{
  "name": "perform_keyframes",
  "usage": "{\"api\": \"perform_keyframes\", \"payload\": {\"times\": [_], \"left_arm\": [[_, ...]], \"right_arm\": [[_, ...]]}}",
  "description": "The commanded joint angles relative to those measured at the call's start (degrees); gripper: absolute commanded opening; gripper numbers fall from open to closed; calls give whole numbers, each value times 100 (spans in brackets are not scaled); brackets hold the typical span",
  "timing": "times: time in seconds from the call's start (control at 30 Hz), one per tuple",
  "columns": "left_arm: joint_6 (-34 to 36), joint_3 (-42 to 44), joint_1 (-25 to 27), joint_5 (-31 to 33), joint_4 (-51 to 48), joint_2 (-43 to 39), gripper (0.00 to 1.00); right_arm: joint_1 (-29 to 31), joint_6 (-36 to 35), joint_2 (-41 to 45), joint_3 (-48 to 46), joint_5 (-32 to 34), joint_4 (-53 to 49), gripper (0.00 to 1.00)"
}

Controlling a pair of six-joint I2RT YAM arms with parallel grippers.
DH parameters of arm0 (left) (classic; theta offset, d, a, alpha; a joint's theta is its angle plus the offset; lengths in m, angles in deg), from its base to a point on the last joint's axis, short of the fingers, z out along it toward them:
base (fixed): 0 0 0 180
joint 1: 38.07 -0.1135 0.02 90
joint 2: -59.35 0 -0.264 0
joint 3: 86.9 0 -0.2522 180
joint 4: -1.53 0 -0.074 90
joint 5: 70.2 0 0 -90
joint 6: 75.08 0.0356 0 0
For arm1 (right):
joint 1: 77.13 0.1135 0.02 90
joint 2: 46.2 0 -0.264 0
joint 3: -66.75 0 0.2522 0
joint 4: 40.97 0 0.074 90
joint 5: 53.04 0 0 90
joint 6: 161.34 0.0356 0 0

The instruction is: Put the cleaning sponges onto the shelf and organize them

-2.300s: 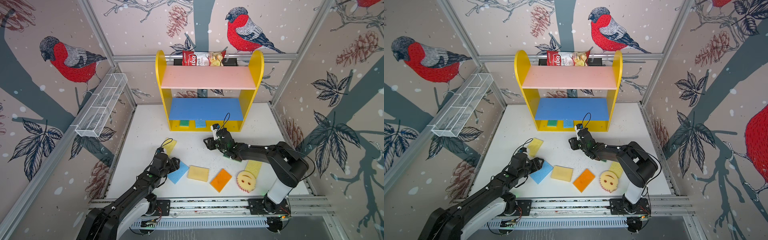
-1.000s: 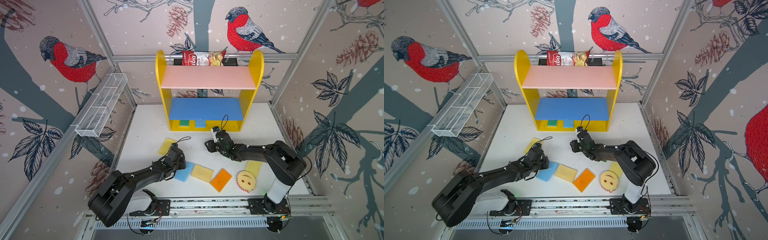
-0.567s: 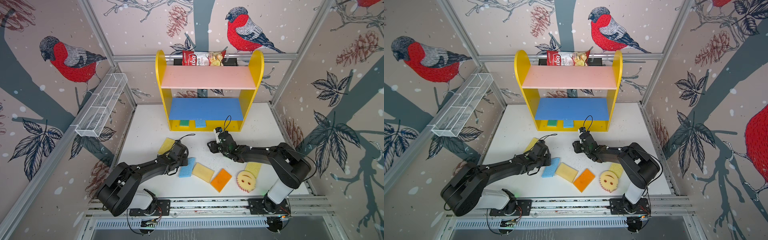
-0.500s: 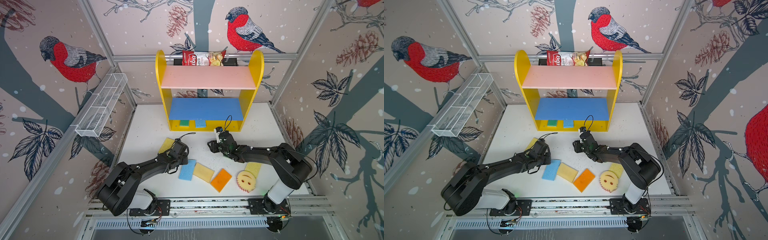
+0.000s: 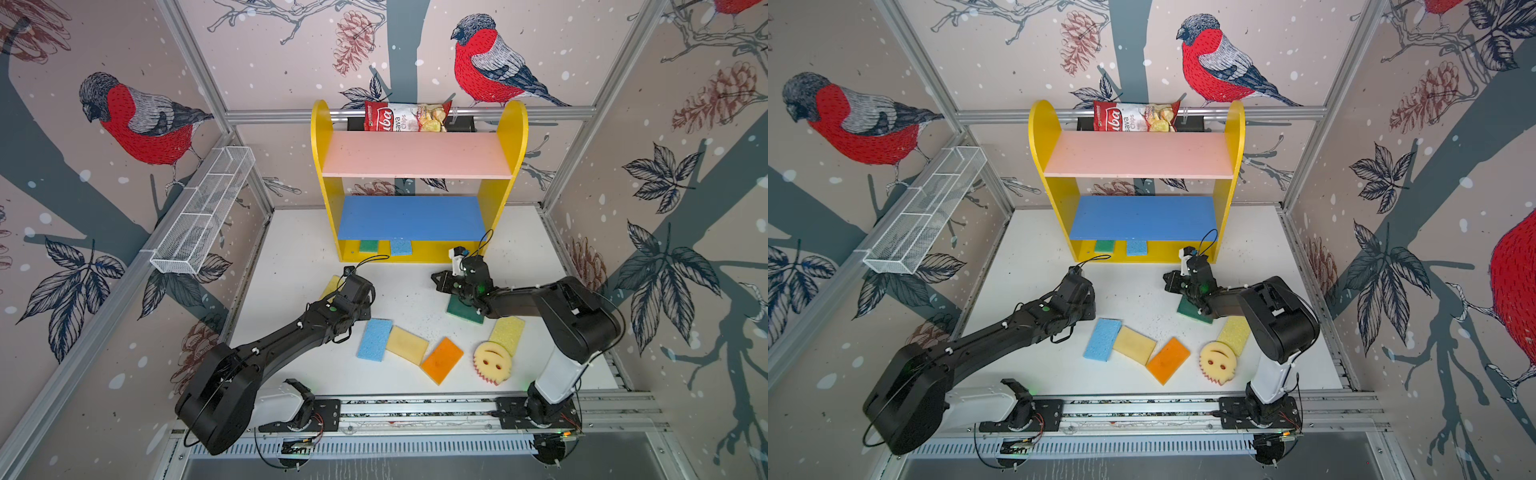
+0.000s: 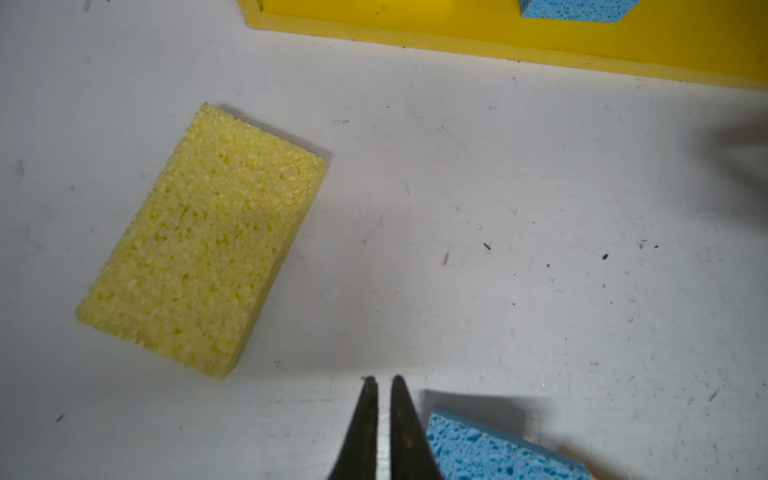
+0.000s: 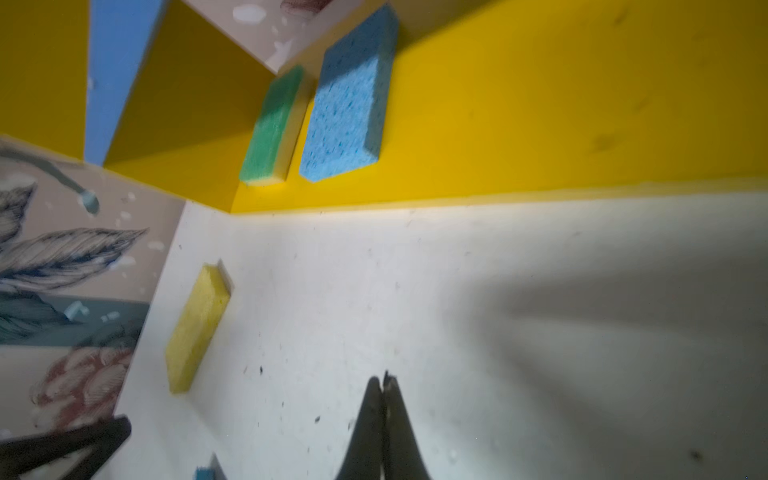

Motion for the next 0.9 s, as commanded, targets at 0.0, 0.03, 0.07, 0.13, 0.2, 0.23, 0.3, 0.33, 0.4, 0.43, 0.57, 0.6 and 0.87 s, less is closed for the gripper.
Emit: {"api": "perform_keyframes", "payload": {"times": [0.0,0.03,0.07,0.13,0.2,0.23,0.3,0.33,0.4,0.43,0.57,0.6,0.87], "left_arm": [[-163,186,-11,25,-207,-274,37],[-217,278,-10,-36,-218,-422,42],[-265,409,-16,-109,-209,-571,47],[-375,671,-9,-254,-142,-884,55],[-395,935,-9,-433,-34,-1186,58],[-408,1067,-11,-548,21,-1372,60],[-506,1316,-9,-712,153,-1693,62],[-573,1443,-9,-785,264,-1853,62],[-666,1668,-9,-876,433,-2123,62],[-703,1735,-14,-874,468,-2242,62],[-788,1864,-9,-855,545,-2383,62],[-800,1890,-10,-873,590,-2374,62],[-833,2174,-8,-1051,1108,-2209,61]], "right_arm": [[-105,673,-299,323,-717,821,0],[-103,704,-401,458,-710,841,0],[-94,743,-501,583,-679,857,0],[-93,887,-679,767,-596,948,0],[-91,1115,-863,878,-535,1179,0],[-81,1259,-959,914,-481,1326,0],[-36,1508,-1105,952,-290,1542,0],[-1,1616,-1163,967,-165,1631,0],[97,1737,-1238,990,93,1775,0],[161,1753,-1264,1006,228,1839,0],[349,2166,-1287,852,834,2305,0],[384,2333,-1306,783,949,2504,0],[570,3519,-1953,958,1365,3344,0]]}}
